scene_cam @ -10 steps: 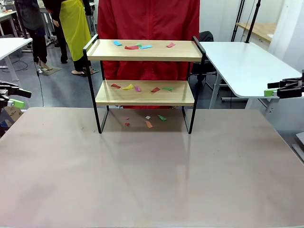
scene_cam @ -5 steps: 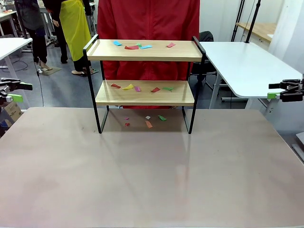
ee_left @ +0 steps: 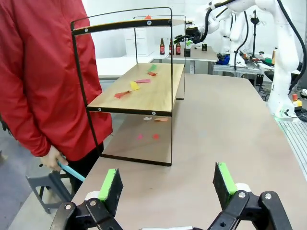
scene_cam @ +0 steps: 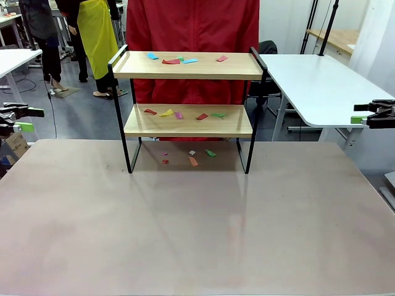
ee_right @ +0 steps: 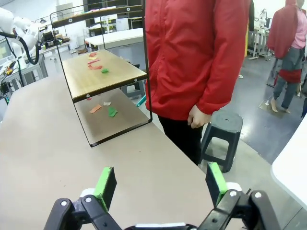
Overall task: Clean the shelf.
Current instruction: Pick up the Duster handed by the human.
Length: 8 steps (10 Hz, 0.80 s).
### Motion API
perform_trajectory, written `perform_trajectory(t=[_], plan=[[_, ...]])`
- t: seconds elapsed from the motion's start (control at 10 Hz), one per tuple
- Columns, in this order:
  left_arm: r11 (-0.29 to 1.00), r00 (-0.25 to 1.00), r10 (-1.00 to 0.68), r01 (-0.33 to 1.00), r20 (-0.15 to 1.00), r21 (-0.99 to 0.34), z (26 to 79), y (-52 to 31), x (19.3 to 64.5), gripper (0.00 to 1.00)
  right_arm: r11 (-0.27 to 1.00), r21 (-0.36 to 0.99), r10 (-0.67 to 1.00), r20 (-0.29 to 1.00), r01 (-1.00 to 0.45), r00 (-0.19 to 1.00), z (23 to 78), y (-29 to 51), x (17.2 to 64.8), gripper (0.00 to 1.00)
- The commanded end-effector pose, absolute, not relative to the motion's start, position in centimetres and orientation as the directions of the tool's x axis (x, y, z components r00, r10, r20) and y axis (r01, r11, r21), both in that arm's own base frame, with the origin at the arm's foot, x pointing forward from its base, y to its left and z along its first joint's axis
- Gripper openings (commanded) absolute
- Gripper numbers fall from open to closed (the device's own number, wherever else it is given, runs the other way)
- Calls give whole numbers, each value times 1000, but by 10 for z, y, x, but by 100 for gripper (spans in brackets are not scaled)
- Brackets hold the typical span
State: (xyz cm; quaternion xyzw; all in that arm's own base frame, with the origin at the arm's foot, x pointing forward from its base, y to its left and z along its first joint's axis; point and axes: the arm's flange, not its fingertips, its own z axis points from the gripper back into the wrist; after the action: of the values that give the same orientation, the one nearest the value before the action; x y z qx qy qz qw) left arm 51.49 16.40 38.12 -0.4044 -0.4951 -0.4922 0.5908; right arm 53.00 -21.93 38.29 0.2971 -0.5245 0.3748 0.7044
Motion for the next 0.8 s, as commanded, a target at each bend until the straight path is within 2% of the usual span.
perform_trajectory(t=[0.0,0.7], plan=[[208,9,-187,978,982,31,381,163,518,100,571,-19,221,966,-820,132,382,-221,539,100],[205,31,-193,979,981,9,378,167,516,100,555,20,217,962,-832,168,383,-222,532,100]])
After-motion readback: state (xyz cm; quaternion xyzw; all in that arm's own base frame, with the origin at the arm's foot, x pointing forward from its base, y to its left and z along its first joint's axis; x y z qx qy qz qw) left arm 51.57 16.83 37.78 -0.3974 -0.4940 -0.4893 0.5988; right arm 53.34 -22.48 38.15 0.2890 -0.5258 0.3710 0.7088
